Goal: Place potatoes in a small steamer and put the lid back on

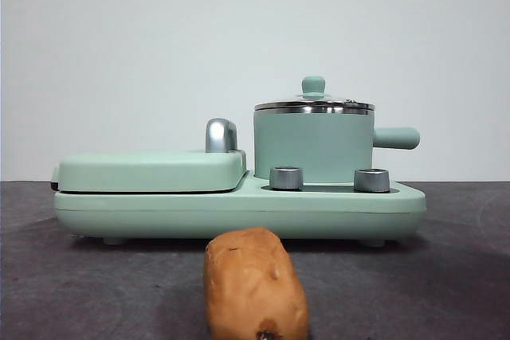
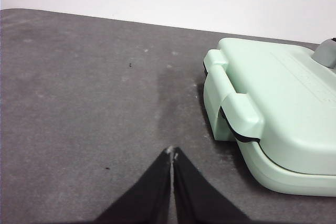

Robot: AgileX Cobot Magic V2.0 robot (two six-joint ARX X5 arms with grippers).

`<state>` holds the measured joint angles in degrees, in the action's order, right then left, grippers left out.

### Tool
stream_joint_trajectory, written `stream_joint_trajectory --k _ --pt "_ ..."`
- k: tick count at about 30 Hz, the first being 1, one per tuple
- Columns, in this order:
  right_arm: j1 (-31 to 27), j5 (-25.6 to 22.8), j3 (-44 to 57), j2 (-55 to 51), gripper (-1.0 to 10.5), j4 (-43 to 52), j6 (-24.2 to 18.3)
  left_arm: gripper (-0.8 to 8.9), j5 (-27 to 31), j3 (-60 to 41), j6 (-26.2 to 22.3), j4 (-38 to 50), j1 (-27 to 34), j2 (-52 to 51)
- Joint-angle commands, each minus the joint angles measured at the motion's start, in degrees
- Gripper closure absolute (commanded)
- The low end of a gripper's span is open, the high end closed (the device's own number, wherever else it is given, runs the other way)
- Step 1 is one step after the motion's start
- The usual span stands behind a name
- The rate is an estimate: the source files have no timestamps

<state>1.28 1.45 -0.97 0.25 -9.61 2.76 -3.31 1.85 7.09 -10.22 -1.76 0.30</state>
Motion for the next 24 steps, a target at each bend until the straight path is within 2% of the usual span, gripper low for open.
stream_joint_trajectory --k 1,3,6,10,13,21,24 --pt "0.0 0.1 0.3 0.0 9.3 0.7 0.3 8.07 -0.1 -1.0 0.5 1.0 -0.1 -0.1" --pt "0.0 0.2 0.3 0.0 9.3 0.5 2.0 8.08 -0.1 -1.0 1.8 2.2 -0.1 -0.1" --pt "0.0 0.2 0.3 0.0 9.3 0.9 6.8 8.07 -0.1 -1.0 3.9 2.5 -0.1 -0.1" --pt "0.0 0.0 0.3 0.0 9.3 3.5 12.8 8.07 -0.1 -1.0 10.1 2.3 -0.2 0.0" --pt "0.0 0.0 -0.5 0.0 9.3 4.3 17.3 8.07 -0.3 -1.0 11.6 2.5 -0.2 0.0" --pt "0.1 1.7 -6.5 0.6 9.3 0.2 18.0 8.05 -2.3 1.6 12.2 2.6 -0.2 0.0" --pt "0.1 3.1 -10.0 2.9 9.3 -2.1 18.0 8.05 -2.3 3.5 14.5 2.5 -0.2 0.9"
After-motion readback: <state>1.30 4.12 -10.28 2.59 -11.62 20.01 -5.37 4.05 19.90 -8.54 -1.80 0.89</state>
